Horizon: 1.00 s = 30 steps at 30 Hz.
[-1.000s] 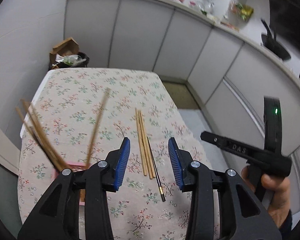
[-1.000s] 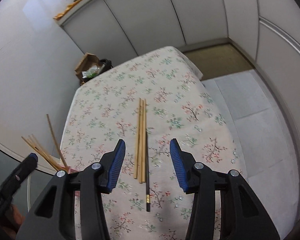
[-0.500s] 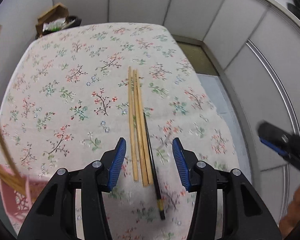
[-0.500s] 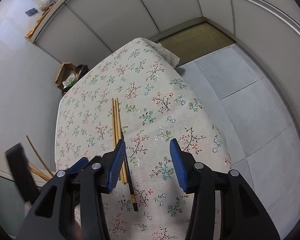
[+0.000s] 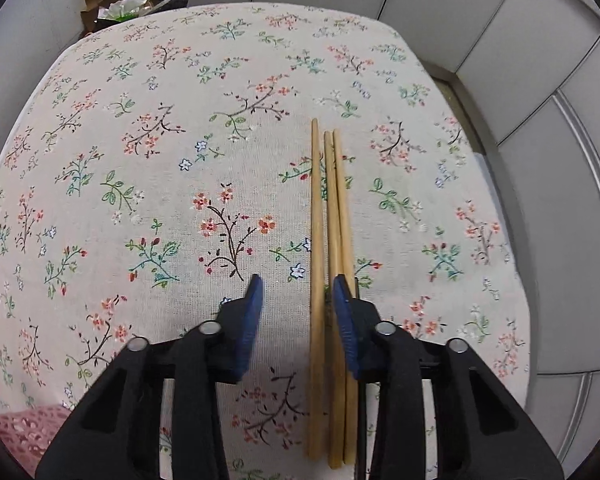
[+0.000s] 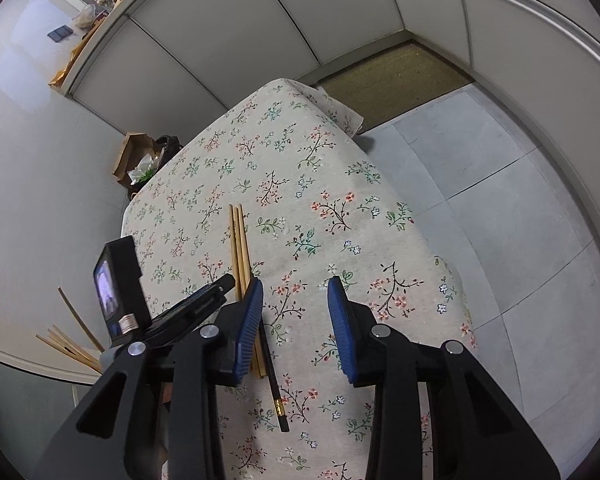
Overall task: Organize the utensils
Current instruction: 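Grasp a bamboo chopstick with the left gripper while the right grasps the black chopstick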
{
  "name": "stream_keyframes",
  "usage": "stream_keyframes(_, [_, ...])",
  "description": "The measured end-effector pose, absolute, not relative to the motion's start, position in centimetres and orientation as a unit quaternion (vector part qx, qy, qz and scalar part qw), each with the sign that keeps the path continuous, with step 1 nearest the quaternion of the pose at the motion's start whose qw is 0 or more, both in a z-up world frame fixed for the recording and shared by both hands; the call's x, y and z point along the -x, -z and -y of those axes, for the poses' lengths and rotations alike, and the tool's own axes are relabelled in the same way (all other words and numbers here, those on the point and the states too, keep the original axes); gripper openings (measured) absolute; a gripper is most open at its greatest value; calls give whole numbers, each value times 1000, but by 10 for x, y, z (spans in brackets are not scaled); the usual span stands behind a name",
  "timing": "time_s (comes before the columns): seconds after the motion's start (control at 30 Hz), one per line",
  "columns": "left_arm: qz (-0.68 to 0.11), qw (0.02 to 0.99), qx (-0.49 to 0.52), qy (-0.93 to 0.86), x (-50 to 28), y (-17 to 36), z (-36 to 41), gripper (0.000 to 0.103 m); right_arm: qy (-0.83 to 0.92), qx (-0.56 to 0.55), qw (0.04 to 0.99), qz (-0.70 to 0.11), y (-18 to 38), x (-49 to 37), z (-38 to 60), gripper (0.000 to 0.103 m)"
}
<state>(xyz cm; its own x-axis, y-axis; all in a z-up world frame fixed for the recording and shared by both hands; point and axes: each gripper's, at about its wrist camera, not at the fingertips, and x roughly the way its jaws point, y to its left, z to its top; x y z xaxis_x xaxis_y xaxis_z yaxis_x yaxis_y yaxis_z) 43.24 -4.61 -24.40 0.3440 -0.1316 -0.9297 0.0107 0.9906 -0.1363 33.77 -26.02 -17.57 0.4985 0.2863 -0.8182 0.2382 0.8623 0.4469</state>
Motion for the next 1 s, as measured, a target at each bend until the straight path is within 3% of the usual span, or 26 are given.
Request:
stream_keyframes(0.13, [-579,813,48,43,-440,252,50,21,-17,-262,825,-500,175,-339,257,34])
stream_keyframes(0.23, [-572,818,22,51,-439,255,60,7,-22,-250,826,-505,178,-342,252,34])
stream_keyframes(0.63, [-588,796,54,129,-371,235,61,6,-17,-209,814,-542,208,-356,246,24])
stream_keyframes(1.0, [-446,880,80,140,-287,106,32,6,-65,-146,793,-588,236,-359,207,20])
